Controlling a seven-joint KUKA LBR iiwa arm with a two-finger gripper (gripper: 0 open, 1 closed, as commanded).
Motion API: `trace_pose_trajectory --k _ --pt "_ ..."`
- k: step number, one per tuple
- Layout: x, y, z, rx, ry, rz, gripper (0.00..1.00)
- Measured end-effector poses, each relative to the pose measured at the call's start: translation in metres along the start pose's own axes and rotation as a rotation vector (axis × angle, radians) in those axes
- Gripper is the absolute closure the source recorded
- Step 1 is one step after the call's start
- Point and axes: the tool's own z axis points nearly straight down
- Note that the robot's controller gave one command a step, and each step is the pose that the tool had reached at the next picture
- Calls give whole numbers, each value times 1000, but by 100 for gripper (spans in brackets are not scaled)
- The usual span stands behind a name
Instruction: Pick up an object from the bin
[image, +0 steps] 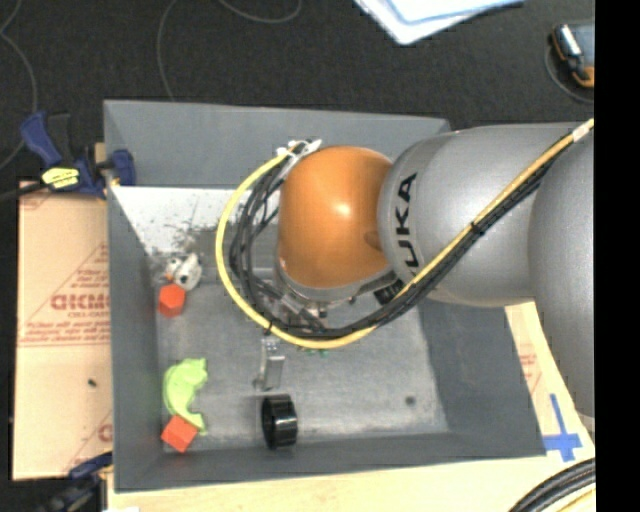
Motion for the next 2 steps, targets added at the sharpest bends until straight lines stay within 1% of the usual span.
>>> trace_pose_trajectory --k 1,2 --pt "-2 -1 -5 -1 -8 5 0" --pt "31 -29 46 0 -3 -103 0"
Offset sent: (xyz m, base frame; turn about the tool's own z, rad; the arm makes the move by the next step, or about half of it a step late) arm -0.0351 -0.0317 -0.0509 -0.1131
